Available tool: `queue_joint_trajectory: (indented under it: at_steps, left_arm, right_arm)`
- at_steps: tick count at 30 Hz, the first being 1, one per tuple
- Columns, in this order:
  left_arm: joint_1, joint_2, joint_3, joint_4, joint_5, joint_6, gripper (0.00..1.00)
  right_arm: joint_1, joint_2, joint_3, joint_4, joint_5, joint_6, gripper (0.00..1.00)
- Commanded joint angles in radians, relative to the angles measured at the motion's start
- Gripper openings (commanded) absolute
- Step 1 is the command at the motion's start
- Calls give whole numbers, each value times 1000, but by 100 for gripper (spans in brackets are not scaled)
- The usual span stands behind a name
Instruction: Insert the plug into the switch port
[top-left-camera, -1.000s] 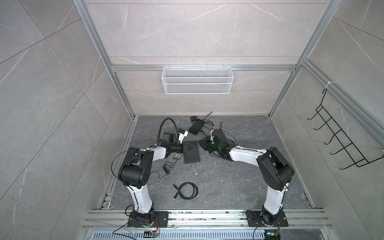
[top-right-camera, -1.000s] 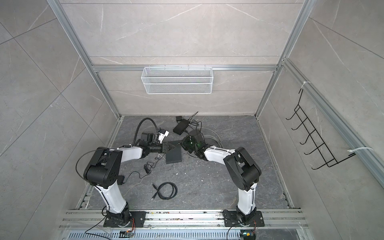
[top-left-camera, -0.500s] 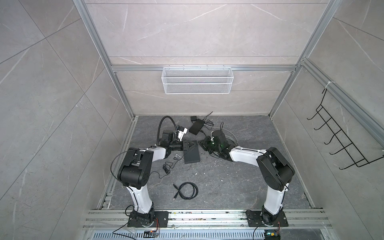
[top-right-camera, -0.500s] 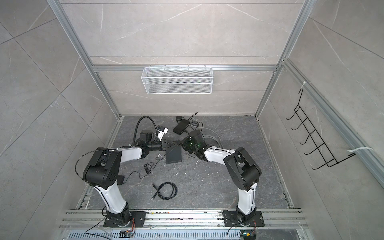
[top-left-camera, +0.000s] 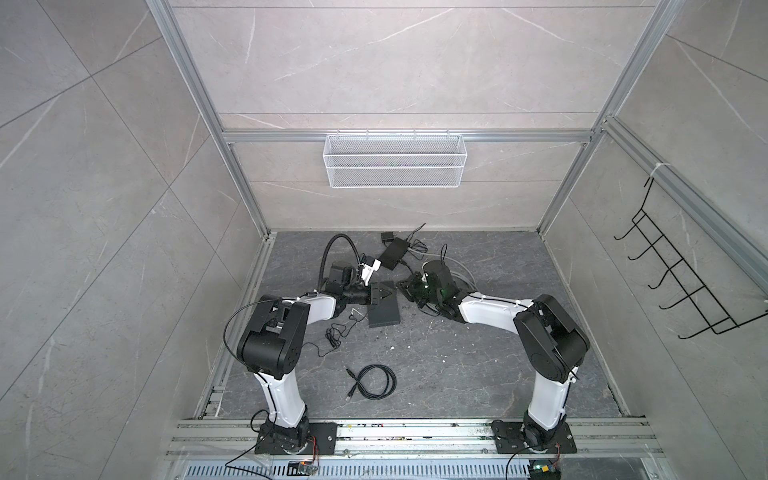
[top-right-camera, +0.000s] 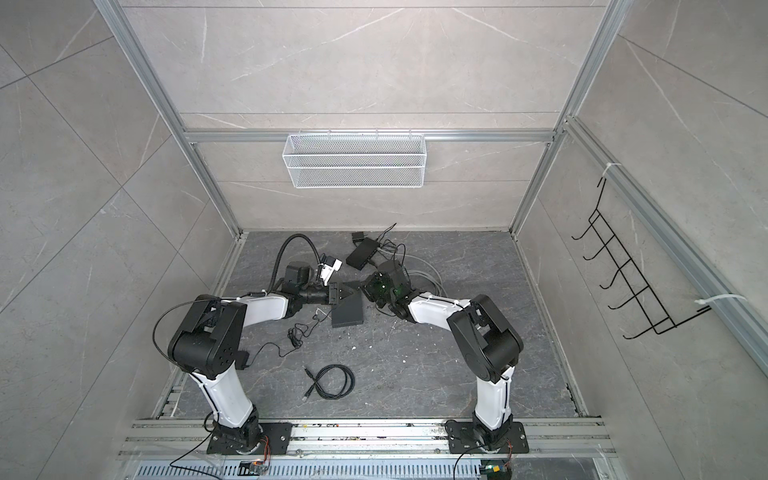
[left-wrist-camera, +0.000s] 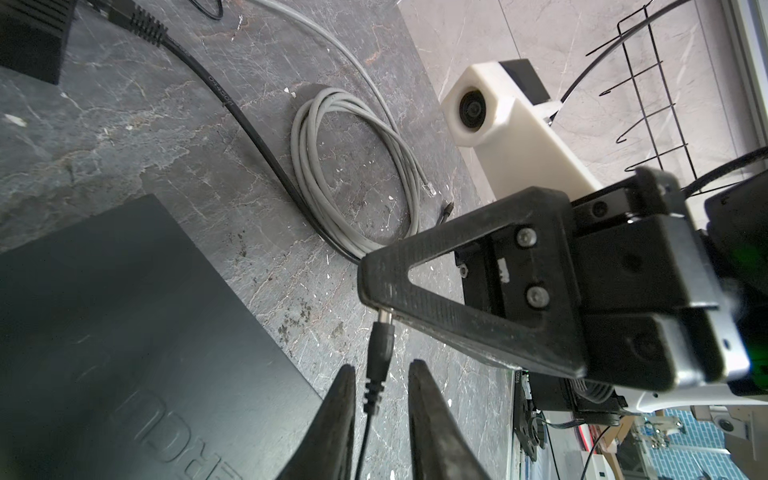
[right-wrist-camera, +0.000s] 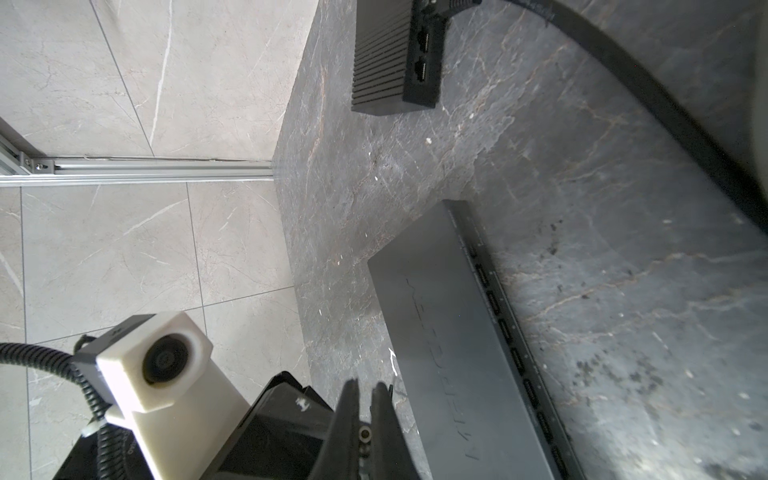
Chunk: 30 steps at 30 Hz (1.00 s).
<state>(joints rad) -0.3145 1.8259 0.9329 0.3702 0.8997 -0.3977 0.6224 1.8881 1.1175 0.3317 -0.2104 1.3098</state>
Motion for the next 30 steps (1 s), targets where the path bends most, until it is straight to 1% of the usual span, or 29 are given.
queue_joint_trajectory:
  at_steps: [1,12,14,18,26,28,30]
  left_arm:
    - [-2,-13,34,-10,17,39,24]
    - [2,-17,43,-4,-13,33,19]
    - [3,-15,43,8,-16,28,16]
    - [8,-16,35,43,-7,8,16]
    - [16,-23,22,33,-8,19,5]
    - [25,-27,34,-3,-10,39,3]
    - [30,-29,64,-91,-10,92,1]
  right_arm:
    - [6,-39,-8,-25,20,-5,7]
    - [15,-40,-10,-25,22,-2,7]
    - [18,-40,-13,-24,25,1,7]
    - [20,-37,-23,-16,31,15,7]
    - [19,-43,-38,-16,49,20,7]
    - [22,-44,-42,-16,47,19,7]
    - [22,-47,-43,-17,46,9,10]
